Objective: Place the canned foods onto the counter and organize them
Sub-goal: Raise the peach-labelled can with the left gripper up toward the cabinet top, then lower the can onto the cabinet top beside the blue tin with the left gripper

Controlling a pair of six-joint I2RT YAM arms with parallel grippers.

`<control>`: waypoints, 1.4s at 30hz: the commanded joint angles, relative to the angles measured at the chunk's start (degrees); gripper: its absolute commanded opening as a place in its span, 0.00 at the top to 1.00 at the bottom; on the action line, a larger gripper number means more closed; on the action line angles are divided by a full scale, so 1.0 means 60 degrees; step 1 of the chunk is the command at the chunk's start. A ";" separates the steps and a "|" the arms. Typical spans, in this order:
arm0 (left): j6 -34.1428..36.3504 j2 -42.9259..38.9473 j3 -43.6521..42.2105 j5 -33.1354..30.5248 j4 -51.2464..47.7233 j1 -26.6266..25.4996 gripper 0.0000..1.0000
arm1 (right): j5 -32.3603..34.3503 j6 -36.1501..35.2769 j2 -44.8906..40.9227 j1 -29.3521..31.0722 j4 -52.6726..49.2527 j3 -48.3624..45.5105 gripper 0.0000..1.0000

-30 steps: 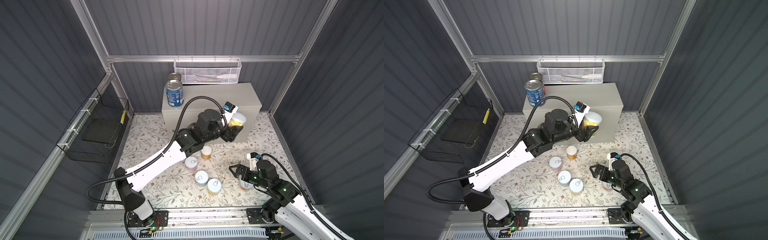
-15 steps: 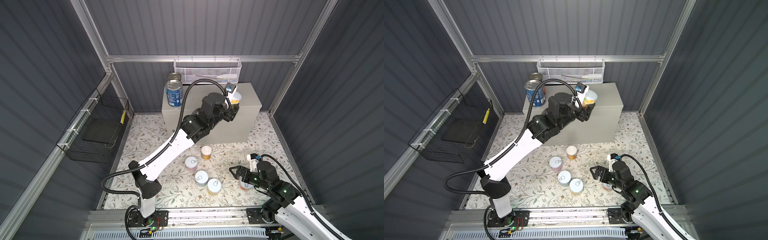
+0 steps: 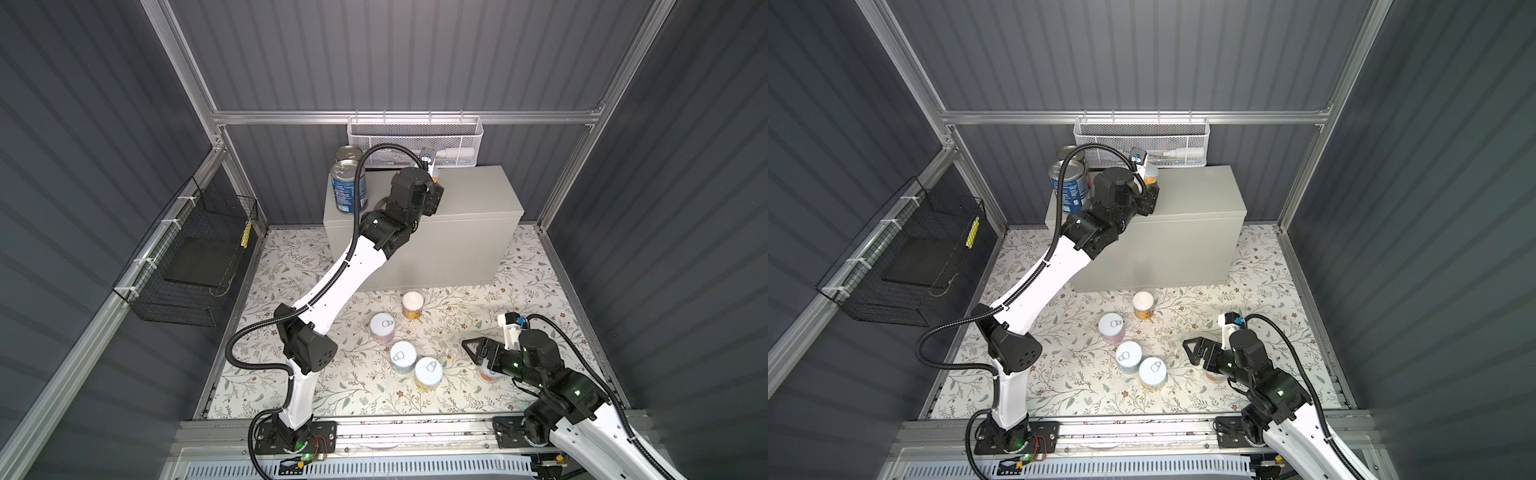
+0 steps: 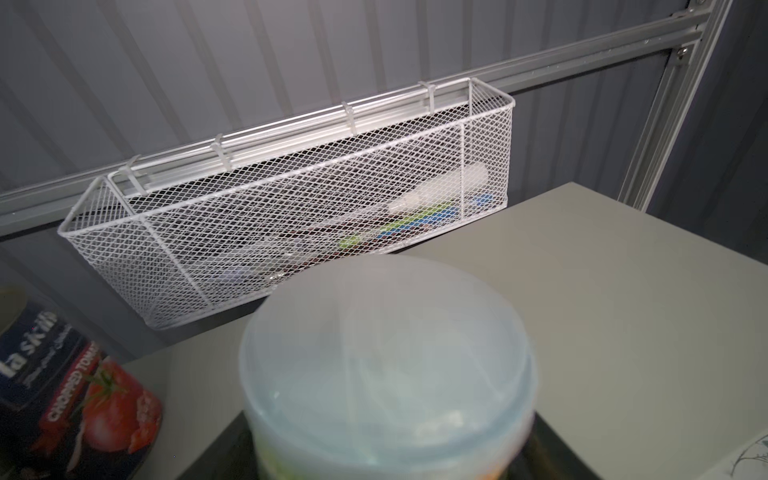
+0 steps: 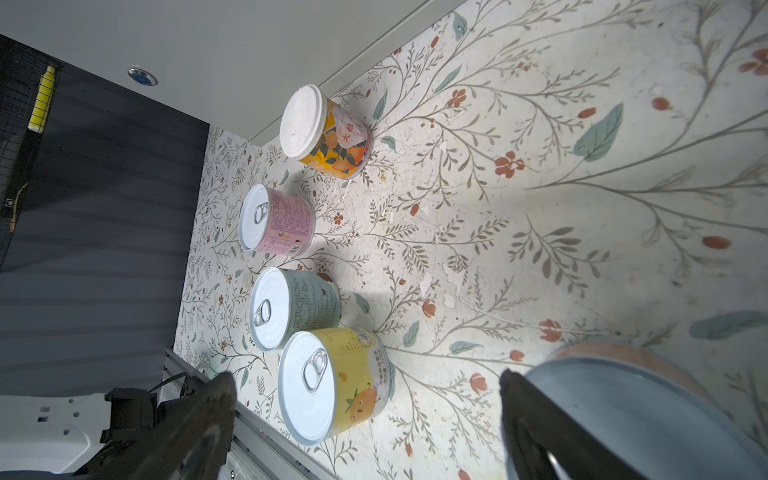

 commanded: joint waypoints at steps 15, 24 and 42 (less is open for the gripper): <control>0.0702 0.0133 -0.0412 -0.1667 0.3434 0.0409 0.46 | 0.0062 -0.0277 -0.0149 -0.0001 -0.0477 -0.0117 0.01; 0.0900 0.0659 -0.0812 -0.2286 0.4753 0.0599 0.47 | 0.0301 -0.1095 0.0049 0.0004 -0.1113 0.0183 0.01; 0.0842 0.1887 0.0270 -0.2310 0.4983 0.1076 0.07 | 0.0499 -0.1946 0.1378 0.0002 -0.1004 0.0769 0.01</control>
